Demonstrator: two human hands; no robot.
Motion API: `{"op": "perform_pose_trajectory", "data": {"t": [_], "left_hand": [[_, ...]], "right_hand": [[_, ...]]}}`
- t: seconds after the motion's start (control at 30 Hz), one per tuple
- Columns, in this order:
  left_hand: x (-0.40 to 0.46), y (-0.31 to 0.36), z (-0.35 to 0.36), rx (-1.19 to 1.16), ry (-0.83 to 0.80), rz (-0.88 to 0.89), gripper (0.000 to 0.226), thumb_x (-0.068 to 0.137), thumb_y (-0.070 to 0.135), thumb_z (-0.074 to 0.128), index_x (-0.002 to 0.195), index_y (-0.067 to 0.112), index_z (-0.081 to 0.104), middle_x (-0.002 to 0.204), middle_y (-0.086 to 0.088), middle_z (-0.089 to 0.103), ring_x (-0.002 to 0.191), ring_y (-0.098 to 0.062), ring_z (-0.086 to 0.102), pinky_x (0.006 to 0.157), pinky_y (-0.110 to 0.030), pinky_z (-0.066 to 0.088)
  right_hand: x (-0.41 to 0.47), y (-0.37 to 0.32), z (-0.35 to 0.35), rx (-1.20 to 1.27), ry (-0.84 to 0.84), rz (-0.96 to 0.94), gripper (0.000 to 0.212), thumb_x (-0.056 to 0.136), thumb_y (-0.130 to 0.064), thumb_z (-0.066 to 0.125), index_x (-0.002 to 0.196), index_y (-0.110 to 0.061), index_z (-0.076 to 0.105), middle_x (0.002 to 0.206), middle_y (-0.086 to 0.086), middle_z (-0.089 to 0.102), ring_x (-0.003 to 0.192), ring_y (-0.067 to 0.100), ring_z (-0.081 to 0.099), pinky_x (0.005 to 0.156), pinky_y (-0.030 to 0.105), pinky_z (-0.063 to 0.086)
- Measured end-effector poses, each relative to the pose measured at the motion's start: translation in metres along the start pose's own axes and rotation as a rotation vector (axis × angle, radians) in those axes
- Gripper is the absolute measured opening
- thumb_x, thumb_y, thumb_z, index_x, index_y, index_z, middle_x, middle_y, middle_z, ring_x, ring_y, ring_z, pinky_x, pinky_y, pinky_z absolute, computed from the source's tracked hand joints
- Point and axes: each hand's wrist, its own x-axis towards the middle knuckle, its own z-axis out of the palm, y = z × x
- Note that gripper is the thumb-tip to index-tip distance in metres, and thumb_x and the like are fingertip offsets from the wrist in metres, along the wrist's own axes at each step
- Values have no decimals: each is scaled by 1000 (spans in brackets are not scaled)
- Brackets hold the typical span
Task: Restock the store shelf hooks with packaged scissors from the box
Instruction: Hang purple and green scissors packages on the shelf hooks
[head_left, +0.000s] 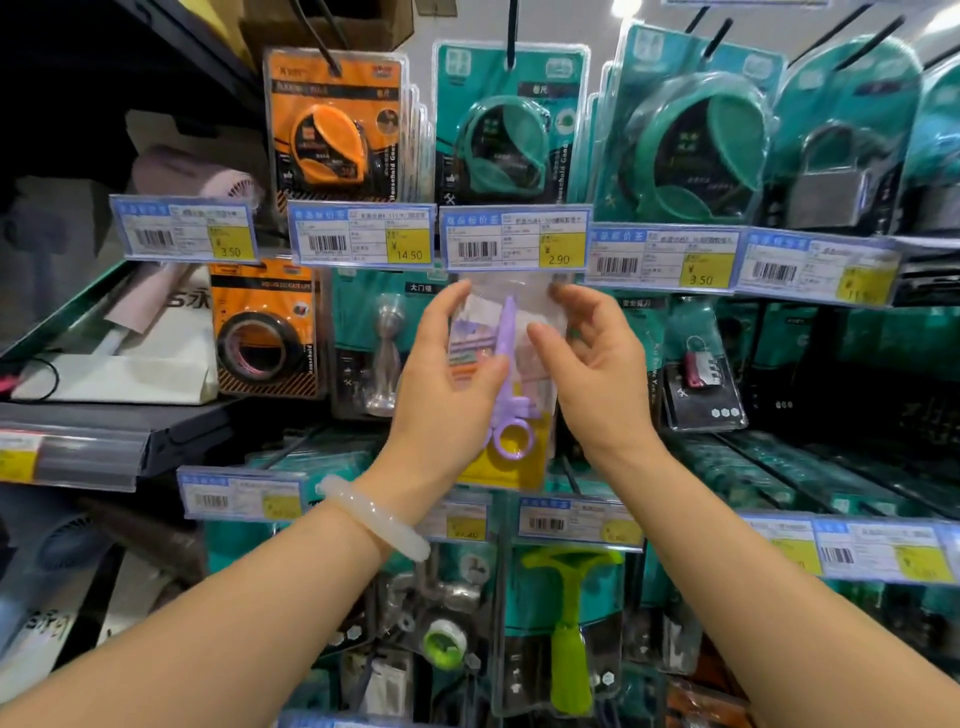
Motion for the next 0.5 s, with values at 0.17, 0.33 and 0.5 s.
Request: {"op": "perform_pose_trajectory", "data": {"t": [0.17,0.33,0.5], "left_hand": [[9,-8,8,45,-2,65,64,88,-2,55,143,18,29,137,17,34,126,10,33,100,-3,32],[11,-15,11,68,-9,65,66,91,0,52,146,18,23,134,23,29,118,21,25,89,9,25],[7,-17,11,-3,-8,30,67,92,1,51,147,25,21,150,8,31,135,-8,38,109,-31,38]], "right_hand": [[0,7,9,68,-29,2,42,92,1,51,120,-28,43,114,-21,53,99,-14,57,86,10,47],[1,10,11,-52,-39,-43,47,90,-10,52,129,-31,36,134,-3,48,129,13,45,109,39,39],[2,13,10,-100,-79,-36,52,90,-11,54,139,-14,38,134,-3,46,125,6,44,107,22,36]]}}
